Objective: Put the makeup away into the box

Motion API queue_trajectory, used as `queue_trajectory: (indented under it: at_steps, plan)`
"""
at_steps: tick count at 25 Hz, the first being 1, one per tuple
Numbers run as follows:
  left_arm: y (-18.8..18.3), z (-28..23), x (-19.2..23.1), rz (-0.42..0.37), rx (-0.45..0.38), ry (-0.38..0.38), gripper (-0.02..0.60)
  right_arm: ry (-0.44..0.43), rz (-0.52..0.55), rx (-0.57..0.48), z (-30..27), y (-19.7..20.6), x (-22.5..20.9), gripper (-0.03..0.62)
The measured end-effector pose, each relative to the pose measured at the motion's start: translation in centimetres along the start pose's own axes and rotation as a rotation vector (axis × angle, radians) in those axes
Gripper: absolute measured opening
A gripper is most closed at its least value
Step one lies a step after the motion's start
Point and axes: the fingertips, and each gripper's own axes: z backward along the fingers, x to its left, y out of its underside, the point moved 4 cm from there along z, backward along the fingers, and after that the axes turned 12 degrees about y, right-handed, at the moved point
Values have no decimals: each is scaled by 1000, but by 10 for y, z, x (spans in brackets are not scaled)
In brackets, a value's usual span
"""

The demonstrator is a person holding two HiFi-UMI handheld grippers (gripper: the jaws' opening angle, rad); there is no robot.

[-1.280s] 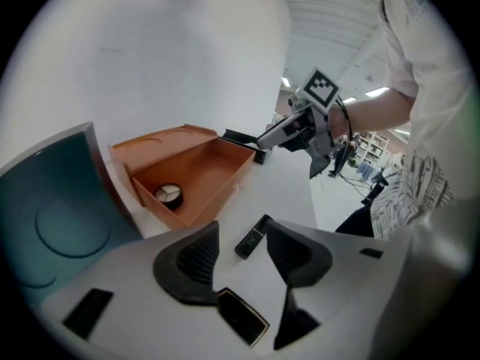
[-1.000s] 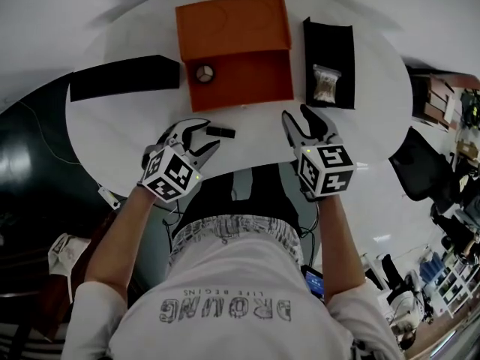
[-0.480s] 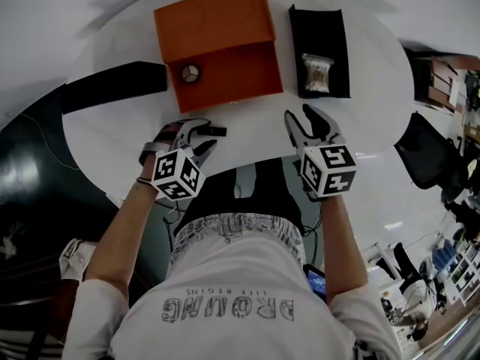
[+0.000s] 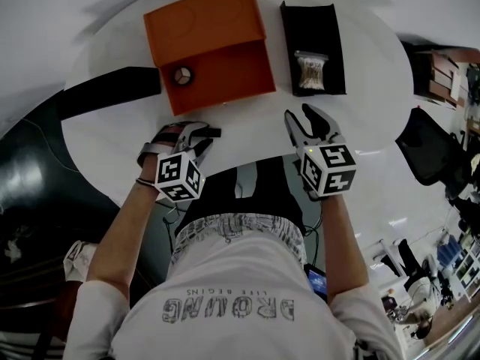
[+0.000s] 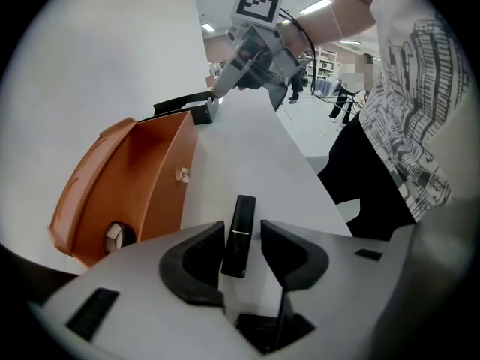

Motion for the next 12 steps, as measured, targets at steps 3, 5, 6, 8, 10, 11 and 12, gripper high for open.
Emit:
queue_trajectory:
  at_steps: [3, 5, 6, 8, 10, 11, 12]
  plan:
    - [1, -1, -1, 2, 6, 2, 152, -4, -5, -1, -1, 1, 0, 181]
    - [1, -2, -2, 3, 11, -3, 139, -6, -9, -3, -1, 1, 0, 181]
    - [2, -2, -2, 5, 12, -8, 130, -7, -10, -4, -1, 2, 1, 181]
    - [2, -2, -2, 12, 10, -17, 110, -6, -9, -6, 0, 3, 2, 179]
    - [2, -2, -3, 17, 6, -21, 109, -5, -8, -7, 1, 4, 2, 179]
    - [2, -1, -3, 18, 3, -23, 107, -4, -8, -8, 2, 4, 2, 179]
    - [1, 0, -3, 20, -2, -25, 107, -3, -8, -8, 3, 4, 2, 179]
